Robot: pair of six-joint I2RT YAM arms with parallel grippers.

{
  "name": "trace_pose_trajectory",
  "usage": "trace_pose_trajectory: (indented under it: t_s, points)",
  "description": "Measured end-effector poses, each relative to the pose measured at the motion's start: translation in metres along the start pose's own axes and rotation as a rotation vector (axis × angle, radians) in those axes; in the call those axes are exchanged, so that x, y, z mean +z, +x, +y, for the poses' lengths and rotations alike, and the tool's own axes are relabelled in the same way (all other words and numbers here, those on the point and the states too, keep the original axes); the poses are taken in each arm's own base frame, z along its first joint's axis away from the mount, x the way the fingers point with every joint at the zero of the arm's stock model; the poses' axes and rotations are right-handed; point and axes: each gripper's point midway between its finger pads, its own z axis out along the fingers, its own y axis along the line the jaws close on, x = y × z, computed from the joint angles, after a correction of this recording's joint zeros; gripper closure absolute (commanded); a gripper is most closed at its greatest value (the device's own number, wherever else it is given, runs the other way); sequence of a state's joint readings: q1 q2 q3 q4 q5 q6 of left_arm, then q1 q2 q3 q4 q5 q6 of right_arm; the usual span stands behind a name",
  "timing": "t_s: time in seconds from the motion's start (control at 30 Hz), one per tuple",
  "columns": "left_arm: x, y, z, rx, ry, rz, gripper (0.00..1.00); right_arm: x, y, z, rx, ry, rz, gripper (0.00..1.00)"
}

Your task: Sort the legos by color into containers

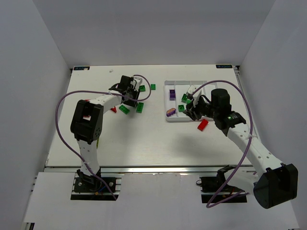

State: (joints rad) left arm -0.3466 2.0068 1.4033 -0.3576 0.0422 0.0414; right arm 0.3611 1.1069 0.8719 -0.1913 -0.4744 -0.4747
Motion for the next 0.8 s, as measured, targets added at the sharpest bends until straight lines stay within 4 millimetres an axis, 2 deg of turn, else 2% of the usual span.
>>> trace_pose_trajectory:
  t_s: [0.23,0.43,0.57,0.6,0.8]
  points:
    - [-0.009,-0.013,-0.008,-0.017,0.041,-0.048,0.72,0.0,0.0,0.0,0.0,0.0,0.0,0.56]
    - [-0.018,-0.026,-0.026,-0.022,0.089,-0.093,0.72,0.0,0.0,0.0,0.0,0.0,0.0,0.56]
    - [-0.018,-0.027,-0.033,-0.014,0.102,-0.095,0.49,0.0,0.0,0.0,0.0,0.0,0.0,0.56]
    - [-0.018,-0.027,-0.035,-0.016,0.105,-0.095,0.4,0.0,0.0,0.0,0.0,0.0,0.0,0.56]
    - [-0.013,-0.034,-0.039,-0.025,0.116,-0.1,0.14,-0.001,-0.001,0.0,-0.001,0.001,-0.002,0.56]
